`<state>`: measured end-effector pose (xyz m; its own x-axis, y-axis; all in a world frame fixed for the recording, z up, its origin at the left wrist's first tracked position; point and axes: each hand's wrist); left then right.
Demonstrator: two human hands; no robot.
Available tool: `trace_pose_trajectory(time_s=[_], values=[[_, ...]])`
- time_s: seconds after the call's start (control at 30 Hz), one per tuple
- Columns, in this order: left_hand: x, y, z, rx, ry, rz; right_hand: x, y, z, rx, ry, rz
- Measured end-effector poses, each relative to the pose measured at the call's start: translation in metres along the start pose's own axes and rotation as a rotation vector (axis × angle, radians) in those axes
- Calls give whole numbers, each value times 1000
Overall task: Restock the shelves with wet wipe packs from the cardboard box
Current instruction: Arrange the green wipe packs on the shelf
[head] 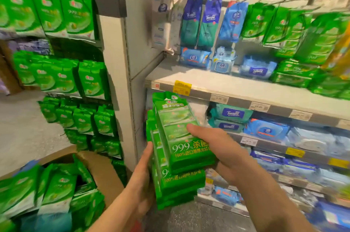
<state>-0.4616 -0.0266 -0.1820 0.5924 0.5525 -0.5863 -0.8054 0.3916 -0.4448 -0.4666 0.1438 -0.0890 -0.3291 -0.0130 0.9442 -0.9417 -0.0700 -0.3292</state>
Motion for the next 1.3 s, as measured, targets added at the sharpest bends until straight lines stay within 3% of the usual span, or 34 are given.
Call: trace_pose_trajectory(time_s=[0.23,0.53,0.93,1.13,1.3], values=[[8,34,75,33,81,26,28,3,-75,-46,87,-84],[-27,78,132,110,39,72,53,33,-129,-78,446,-264],[-98,183,182,290,83,23,102,102,-194,-324,551,-422],[-114,222,205,289,138,9,101,118,-232,-633,434,-450],[-104,244,231,266,134,-18,93,128,-270,-760,284,-496]])
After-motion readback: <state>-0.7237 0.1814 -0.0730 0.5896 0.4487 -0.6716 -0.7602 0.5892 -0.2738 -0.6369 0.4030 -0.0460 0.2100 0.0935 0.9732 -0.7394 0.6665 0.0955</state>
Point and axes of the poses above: each hand's wrist, its own y-axis towards the middle knuckle, its own z-axis out of the palm, x = y × z, and after that the axes turned 4 degrees about -z, right-handed
